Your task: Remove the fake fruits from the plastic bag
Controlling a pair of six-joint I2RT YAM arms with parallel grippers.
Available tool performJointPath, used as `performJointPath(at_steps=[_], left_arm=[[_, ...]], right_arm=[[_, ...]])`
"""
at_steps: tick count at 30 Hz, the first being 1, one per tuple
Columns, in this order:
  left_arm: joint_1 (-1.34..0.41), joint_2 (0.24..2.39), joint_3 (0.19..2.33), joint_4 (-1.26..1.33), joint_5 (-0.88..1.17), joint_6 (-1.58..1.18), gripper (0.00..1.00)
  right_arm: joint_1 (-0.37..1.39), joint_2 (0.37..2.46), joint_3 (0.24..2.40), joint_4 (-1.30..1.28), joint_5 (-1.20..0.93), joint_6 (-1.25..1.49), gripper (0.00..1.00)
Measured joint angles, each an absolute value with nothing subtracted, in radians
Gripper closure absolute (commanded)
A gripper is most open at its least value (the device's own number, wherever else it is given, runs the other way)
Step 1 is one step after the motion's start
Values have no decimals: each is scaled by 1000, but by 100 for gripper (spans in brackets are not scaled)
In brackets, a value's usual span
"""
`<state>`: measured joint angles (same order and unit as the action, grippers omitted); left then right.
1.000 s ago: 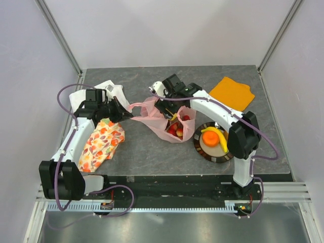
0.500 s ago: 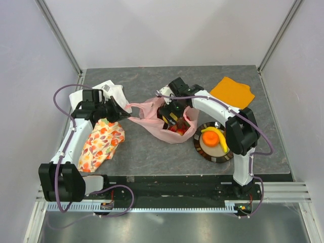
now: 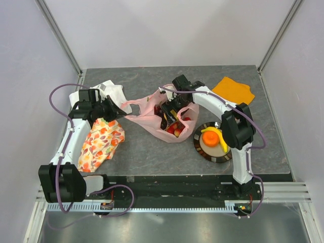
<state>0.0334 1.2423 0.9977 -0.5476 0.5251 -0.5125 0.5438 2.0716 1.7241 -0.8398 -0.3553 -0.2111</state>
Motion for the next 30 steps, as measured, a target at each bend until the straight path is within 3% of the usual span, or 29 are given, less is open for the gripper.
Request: performJointPath(at_steps=[1, 4, 5, 9, 17, 25, 30], left_arm=[[34, 1242, 998, -548, 525, -511, 98], [35, 1242, 998, -548, 525, -511, 98], [36, 1242, 998, -547, 525, -511, 98], [44, 1242, 998, -548, 525, -508, 99], [44, 1252, 1010, -544, 525, -507, 98], [45, 1267, 1032, -520, 527, -508, 99], [45, 1268, 1032, -513, 532, -509, 98]], right_arm=[[545, 2077, 1733, -840, -362, -205, 2], [546, 2094, 1763, -838, -364, -194, 18], [546, 2101, 1773, -837, -364, -191, 28], [546, 2131, 1803, -830, -366, -187, 45], [512, 2070, 1854, -870, -443, -198, 45], [454, 1661, 1844, -934, -640, -254, 43], [467, 1430, 1633, -990, -689, -323, 44]])
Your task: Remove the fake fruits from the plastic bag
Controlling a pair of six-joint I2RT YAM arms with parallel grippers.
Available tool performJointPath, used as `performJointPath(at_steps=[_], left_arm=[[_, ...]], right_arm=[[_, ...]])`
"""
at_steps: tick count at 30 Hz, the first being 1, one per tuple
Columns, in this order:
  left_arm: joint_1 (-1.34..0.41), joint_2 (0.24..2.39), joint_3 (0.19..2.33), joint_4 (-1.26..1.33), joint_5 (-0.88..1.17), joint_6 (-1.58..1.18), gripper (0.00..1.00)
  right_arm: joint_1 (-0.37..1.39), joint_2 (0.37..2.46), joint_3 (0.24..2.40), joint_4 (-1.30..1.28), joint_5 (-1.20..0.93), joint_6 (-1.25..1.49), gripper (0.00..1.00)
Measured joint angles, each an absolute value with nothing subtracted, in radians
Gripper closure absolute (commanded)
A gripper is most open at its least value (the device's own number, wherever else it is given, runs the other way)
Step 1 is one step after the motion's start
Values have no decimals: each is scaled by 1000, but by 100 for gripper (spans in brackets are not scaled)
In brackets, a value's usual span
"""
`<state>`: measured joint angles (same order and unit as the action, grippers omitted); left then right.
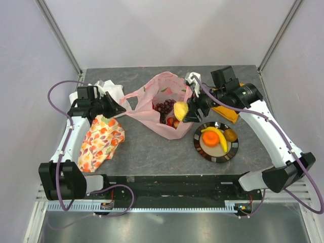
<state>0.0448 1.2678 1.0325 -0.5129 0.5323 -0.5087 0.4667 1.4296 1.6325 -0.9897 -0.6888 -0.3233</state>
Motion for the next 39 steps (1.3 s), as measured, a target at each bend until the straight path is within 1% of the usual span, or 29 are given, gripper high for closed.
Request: performJointPath(at_steps=[3, 7, 10, 14, 16, 20, 23, 28, 30, 36, 39], left_arm=[[45, 1268, 1034, -514, 535, -509, 98], [45, 1267, 1041, -514, 535, -509, 99], [45, 1268, 1042, -513, 535, -509, 98], [45, 1268, 1042, -508, 546, -511, 99], [45, 1268, 1042, -500, 556, -512, 98], [45, 1267, 1042, -494, 561, -512, 99], [46, 1267, 1042, -491, 561, -512, 99], [57, 1267, 1040, -491, 561, -512, 98], [63, 1266, 1039, -491, 561, -512, 99], [78, 1255, 1027, -491, 561, -512, 98], [83, 1254, 1024, -490, 561, -512, 98]], right_arm=[[458, 1414, 1538, -1044, -670, -384, 44], [404, 1405, 1447, -1164, -598, -503, 44], [324, 1355, 1401, -1239, -560, -578, 45], [201, 1325, 1361, -1278, -520, -693, 45], [125, 1359, 1338, -1272, -487, -760, 44], [48, 1495, 1307, -1206, -413, -841, 44], [35, 1608, 1304, -1136, -376, -871, 43], [35, 1730, 1341, -1067, -348, -876, 43], [35, 1750, 1364, -1053, -346, -876, 43], [54, 1736, 1430, -1058, -361, -865, 43], [138, 1658, 1425, -1070, -360, -817, 43]])
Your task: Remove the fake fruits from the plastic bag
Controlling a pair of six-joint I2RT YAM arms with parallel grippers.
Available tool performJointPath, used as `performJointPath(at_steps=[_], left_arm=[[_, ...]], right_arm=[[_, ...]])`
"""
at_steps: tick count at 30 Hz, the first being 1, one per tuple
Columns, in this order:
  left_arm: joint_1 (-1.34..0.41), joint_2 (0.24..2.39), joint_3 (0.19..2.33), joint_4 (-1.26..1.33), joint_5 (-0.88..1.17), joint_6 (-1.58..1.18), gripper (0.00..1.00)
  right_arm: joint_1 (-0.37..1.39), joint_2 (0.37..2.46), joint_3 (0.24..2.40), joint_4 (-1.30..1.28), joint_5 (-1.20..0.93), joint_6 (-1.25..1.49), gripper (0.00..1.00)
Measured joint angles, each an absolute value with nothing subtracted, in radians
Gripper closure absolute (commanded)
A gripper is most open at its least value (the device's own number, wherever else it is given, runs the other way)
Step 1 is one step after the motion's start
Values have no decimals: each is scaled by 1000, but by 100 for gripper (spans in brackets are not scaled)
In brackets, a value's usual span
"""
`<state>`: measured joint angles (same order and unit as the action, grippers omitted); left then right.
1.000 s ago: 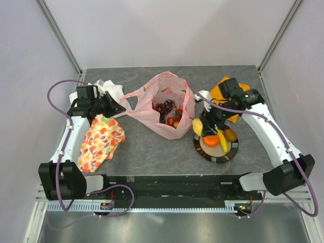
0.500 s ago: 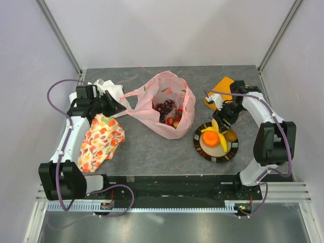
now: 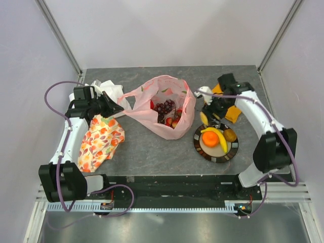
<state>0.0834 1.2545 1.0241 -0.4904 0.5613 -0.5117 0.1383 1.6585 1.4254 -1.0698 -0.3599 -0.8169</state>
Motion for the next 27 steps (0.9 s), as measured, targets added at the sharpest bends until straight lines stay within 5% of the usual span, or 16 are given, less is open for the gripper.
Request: performJointPath(at_steps=[5, 13, 27], left_arm=[[84, 1254, 1024, -481, 565, -512, 99], [84, 1249, 1023, -477, 580, -512, 98], [113, 1180, 957, -471, 583, -512, 98]], right_arm=[[365, 1504, 1359, -1066, -406, -567, 45], [348, 1539, 1264, -1057, -357, -236, 42], [401, 1605, 1257, -1047, -289, -108, 41]])
